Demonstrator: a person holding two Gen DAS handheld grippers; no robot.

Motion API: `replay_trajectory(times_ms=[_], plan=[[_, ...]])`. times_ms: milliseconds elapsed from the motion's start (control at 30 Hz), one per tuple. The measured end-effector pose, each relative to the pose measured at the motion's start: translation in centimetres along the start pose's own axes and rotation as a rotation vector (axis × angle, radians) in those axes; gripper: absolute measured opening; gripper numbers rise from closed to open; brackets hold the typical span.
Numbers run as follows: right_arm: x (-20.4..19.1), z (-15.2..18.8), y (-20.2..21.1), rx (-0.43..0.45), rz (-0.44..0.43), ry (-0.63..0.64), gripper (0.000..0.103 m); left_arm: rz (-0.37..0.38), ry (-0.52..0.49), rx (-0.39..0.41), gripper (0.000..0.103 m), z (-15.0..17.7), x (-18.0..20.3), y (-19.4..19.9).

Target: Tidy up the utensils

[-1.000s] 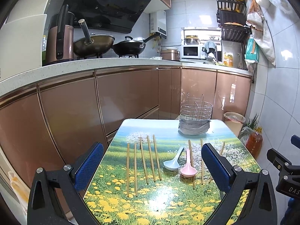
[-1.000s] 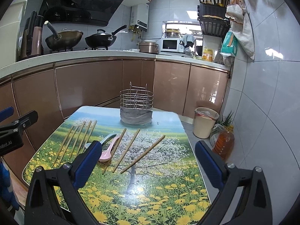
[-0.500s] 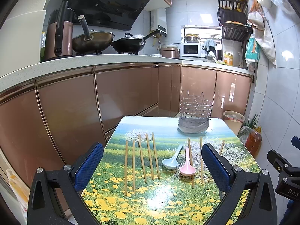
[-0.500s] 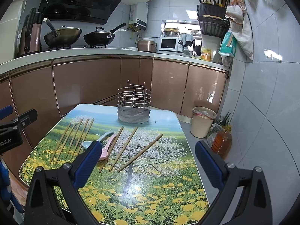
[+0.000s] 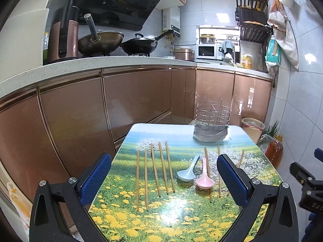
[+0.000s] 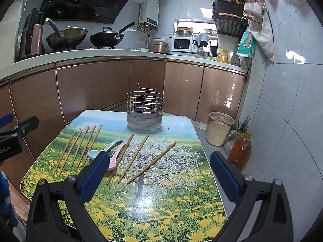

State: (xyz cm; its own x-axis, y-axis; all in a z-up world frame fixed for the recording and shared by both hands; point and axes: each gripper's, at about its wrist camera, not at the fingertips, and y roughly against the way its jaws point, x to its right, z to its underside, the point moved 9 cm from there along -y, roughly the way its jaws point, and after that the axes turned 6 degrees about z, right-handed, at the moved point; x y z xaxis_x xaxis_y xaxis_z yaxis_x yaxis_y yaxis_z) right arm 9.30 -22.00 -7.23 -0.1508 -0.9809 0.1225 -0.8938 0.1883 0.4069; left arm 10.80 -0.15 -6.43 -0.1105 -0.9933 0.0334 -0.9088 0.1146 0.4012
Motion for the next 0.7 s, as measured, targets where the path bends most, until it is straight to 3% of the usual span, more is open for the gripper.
replay_trajectory(times_ms=[500, 700], plan=[[1.5, -2.6, -2.7, -0.047, 0.002, -0.034, 0.101, -0.051, 0.098, -0.088, 0.103, -3.3, -7.7, -3.3], [1.2, -4.4, -4.7, -0.080, -0.032, -0.044, 0.101, -0.025, 0.130, -0.148, 0.103, -4.6, -9.7, -6.0]])
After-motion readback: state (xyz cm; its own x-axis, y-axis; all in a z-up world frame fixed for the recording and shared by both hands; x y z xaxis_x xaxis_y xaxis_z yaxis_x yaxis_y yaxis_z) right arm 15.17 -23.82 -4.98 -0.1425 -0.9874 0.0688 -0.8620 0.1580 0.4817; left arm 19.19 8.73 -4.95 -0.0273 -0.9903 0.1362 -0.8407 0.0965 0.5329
